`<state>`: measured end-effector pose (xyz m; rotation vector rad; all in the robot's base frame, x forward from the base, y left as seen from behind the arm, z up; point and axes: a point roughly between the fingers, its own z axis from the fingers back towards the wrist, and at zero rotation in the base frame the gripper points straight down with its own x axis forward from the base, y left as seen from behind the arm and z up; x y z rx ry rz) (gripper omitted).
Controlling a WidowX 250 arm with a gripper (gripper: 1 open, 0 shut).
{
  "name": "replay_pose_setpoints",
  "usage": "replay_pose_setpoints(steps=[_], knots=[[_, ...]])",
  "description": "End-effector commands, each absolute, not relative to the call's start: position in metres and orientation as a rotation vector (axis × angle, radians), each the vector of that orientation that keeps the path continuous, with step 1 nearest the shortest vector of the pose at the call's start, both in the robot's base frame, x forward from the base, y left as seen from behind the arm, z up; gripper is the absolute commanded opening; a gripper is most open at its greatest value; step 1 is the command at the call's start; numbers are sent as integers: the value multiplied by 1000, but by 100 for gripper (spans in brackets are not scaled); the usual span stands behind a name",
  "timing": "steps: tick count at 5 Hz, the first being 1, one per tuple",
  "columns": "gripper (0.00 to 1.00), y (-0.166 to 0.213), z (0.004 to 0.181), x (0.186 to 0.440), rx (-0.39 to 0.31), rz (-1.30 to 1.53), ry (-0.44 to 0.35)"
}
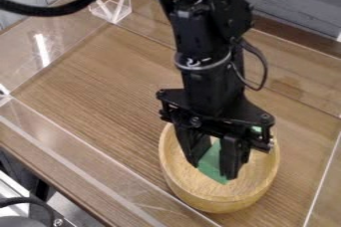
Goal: Put the green block in the brown bowl
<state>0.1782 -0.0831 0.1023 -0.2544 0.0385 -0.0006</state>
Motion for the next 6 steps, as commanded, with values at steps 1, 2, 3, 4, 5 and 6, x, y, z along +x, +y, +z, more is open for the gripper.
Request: replay_pose_setpoints(steps=[1,2,3,4,5,6], knots=[[0,-83,107,184,-267,8,16],[0,-83,107,184,-271,9,18],[0,-83,106,185,-274,11,20],[0,-83,106,185,-277,13,23],[0,-82,105,185,-280,14,24],[0,-82,105,186,-284,16,26]])
